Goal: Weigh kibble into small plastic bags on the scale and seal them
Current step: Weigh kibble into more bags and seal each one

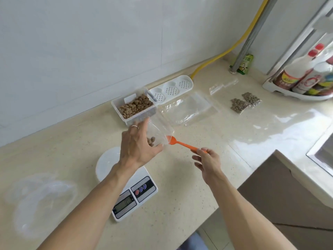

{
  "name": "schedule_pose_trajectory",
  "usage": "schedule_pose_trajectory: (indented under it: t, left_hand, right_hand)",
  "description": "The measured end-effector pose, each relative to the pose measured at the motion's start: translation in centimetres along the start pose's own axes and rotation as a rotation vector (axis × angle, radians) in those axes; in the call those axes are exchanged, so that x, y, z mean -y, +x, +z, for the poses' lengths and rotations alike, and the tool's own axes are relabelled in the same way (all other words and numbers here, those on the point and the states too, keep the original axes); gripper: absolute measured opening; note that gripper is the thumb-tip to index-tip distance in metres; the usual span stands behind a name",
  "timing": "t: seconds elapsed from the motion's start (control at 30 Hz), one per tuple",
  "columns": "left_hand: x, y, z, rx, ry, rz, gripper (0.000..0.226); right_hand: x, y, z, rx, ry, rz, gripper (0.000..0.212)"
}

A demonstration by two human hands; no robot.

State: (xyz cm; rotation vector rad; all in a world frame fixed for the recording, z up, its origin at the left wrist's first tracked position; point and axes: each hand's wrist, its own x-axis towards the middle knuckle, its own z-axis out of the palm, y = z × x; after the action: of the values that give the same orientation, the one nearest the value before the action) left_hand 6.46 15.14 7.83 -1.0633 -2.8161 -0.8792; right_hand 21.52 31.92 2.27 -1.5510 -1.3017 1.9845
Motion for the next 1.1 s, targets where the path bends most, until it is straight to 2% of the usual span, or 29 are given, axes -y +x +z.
schedule_pose_trajectory:
  t: [0.2,0.37,0.5,0.57,0.63,0.73,0.83,0.93,1.03,1.1]
  left_hand:
    - [-0.1,-0.7,0.7,0.051,0.058,0.010,0.086]
    - [-0.6,-0.9,0.7,0.068,0.065,0.041,0.081]
    - [-0.3,-1.0,0.7,0.095,0.059,0.027,0.089]
    - [-0.3,-1.1,0.6,0.101,0.048,0.033,0.092]
    - [-0.6,-1.0,0.2,0.096,0.024,0.038,0.094]
    - [-1.1,-1.1,-0.5,0.082,-0.014,0.026,0.097]
    - [-1.4,-1.5,-1.3,0.039,-0.073,-0.003,0.095]
    - [-1.2,-1.8,-2.2,-0.023,-0.142,-0.032,0.093]
    - [-0.2,-1.9,-2.6,-0.012,-0.267,-0.063,0.102]
    - [0.5,-2.0,-3.0,0.015,-0.363,-0.110,0.117]
  right_hand:
    - [-1.8,-0.1,-0.2,-0.063,-0.122,-0.030,0.010]
    - [-2.0,-0.3,-0.4,-0.121,-0.362,-0.089,0.038]
    - [-0.5,-0.6,0.3,-0.183,-0.430,-0.112,0.037]
    - [1.7,-1.6,1.3,-0.093,-0.374,-0.194,0.033]
    - [4.5,-3.3,2.9,0.078,-0.348,-0.308,0.030]
    - [7.9,-5.6,5.6,0.292,-0.528,-0.476,0.030]
    - [9.4,-6.5,7.5,0.337,-0.747,-0.602,0.021]
    - [10.1,-6.5,8.5,0.309,-0.834,-0.611,0.026]
    - [10.4,-6.5,9.2,0.413,-0.779,-0.559,0.009]
    - [10.4,-6.8,9.8,0.498,-0.714,-0.528,0.010]
